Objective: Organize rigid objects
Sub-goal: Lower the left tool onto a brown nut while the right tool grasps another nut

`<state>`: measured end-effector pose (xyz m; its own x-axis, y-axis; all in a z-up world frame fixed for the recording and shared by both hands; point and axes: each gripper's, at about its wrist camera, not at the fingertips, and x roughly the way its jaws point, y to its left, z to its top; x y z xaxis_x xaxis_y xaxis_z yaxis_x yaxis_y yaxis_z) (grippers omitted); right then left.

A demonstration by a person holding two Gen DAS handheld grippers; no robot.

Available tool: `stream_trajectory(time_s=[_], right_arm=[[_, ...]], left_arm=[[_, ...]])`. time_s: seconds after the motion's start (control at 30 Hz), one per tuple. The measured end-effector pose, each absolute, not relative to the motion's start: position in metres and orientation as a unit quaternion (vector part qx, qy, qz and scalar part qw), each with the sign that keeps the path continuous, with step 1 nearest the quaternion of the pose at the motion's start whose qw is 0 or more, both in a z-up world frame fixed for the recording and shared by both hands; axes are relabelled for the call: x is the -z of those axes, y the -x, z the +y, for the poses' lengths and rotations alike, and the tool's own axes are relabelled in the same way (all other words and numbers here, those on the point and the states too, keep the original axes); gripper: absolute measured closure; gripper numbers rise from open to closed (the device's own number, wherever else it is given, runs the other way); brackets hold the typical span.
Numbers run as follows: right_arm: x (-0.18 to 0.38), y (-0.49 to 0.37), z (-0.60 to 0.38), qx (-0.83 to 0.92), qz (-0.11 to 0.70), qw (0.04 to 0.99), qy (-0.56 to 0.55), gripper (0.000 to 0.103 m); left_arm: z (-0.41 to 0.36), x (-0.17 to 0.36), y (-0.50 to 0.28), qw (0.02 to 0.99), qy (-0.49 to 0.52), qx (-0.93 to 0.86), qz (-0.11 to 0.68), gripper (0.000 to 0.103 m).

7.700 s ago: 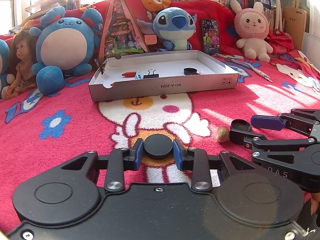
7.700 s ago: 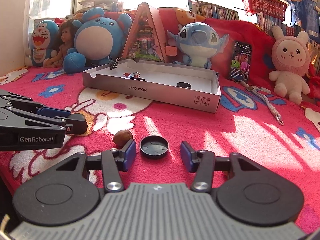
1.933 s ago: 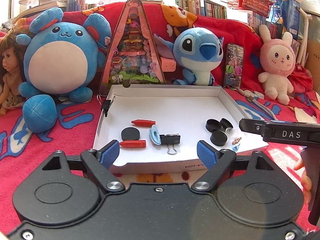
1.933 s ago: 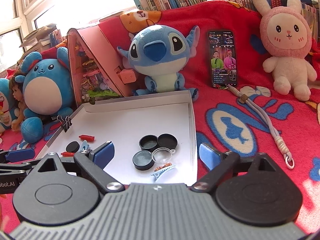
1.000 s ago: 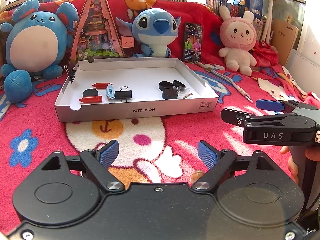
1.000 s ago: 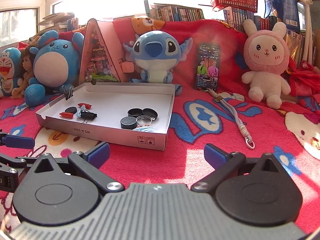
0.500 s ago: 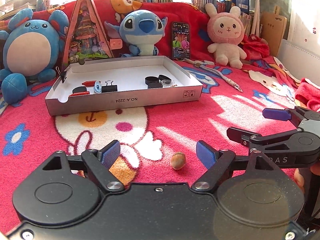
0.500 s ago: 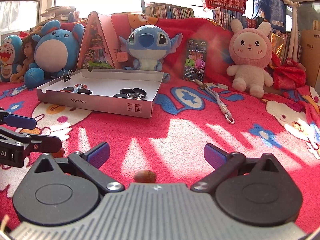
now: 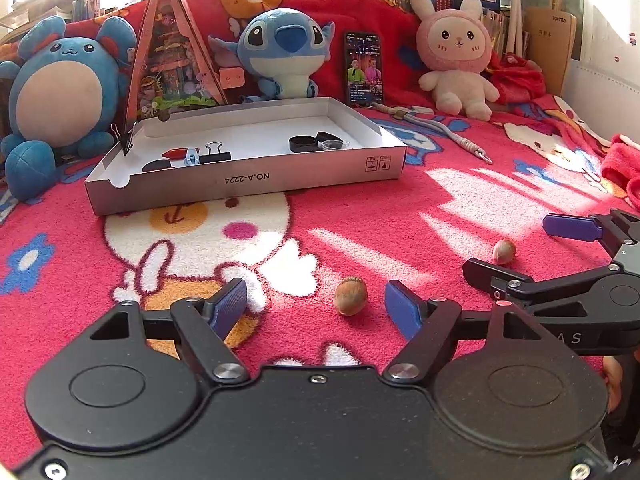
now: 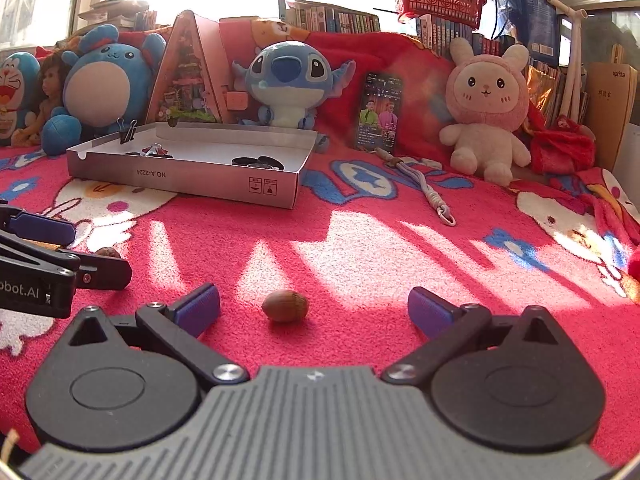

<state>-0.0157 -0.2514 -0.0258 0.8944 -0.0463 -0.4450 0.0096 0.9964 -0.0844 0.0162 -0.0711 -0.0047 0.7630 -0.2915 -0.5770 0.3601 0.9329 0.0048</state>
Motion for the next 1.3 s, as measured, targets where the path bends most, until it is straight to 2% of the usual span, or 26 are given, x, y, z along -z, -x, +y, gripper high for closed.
stream_trajectory(time_s=[0.4, 0.5, 0.67, 0.83, 1.0, 1.07, 1.3], right_arm=[[0.028, 0.016, -0.249, 0.029, 0.237, 0.971, 0.037, 0.000], [0.029, 0.017, -0.250, 0.028, 0.237, 0.971, 0.027, 0.001], [0.029, 0.022, -0.246, 0.018, 0.231, 0.973, 0.014, 0.014], [0.029, 0.025, -0.238, 0.002, 0.230, 0.973, 0.006, 0.024], [0.030, 0.029, -0.228, -0.007, 0.224, 0.975, 0.007, 0.032], [0.030, 0.030, -0.225, -0.011, 0.222, 0.975, 0.006, 0.037], [0.029, 0.032, -0.217, -0.023, 0.219, 0.975, 0.011, 0.051]], left_arm=[[-0.078, 0.011, -0.010, 0.943, -0.073, 0.159, 0.282, 0.029], [-0.077, 0.010, -0.009, 0.944, -0.073, 0.159, 0.280, 0.033], [-0.078, 0.008, -0.005, 0.944, -0.080, 0.165, 0.275, 0.052], [-0.080, 0.009, -0.001, 0.944, -0.088, 0.167, 0.269, 0.059], [-0.082, 0.008, 0.002, 0.946, -0.092, 0.164, 0.265, 0.070], [-0.082, 0.008, 0.002, 0.945, -0.090, 0.169, 0.267, 0.078], [-0.083, 0.009, 0.005, 0.943, -0.089, 0.175, 0.267, 0.084]])
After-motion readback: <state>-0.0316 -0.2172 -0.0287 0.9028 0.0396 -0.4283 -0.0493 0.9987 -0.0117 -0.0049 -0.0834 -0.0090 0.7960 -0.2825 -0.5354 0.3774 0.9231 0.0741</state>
